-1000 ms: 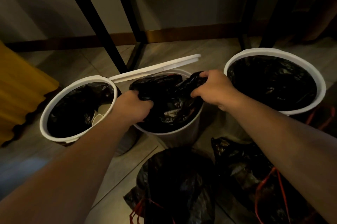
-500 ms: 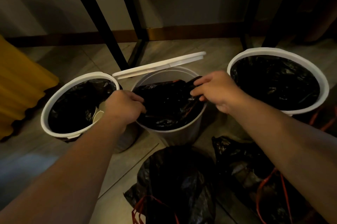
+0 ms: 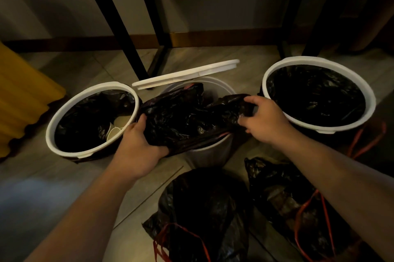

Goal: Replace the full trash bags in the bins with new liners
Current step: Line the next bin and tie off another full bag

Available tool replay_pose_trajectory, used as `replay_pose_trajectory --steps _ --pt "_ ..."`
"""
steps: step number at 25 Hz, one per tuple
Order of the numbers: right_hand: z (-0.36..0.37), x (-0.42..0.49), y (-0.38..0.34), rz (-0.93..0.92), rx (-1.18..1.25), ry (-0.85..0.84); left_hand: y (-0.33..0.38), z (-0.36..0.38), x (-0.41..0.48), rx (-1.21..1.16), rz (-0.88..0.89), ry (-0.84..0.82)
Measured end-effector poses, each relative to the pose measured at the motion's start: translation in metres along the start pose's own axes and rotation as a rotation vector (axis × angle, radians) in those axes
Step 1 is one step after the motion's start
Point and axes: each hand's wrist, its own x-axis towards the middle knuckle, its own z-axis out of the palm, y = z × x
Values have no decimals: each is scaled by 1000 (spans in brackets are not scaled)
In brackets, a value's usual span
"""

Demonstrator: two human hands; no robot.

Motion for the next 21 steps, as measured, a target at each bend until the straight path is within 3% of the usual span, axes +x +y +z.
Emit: replay_pose_trajectory --steps 5,12,15,18,21 --pt "5 -5 21 33 69 -89 -21 11 -9 -69 6 26" --pt "21 -1 19 173 259 -108 -25 23 -1 170 25 80" --pt "16 1 7 213 85 1 -25 21 -2 129 28 111" --pt "9 -7 -9 39 -49 159 -20 15 -8 61 23 224" --pt "7 -10 -31 -377 -195 288 -11 17 -12 242 135 366"
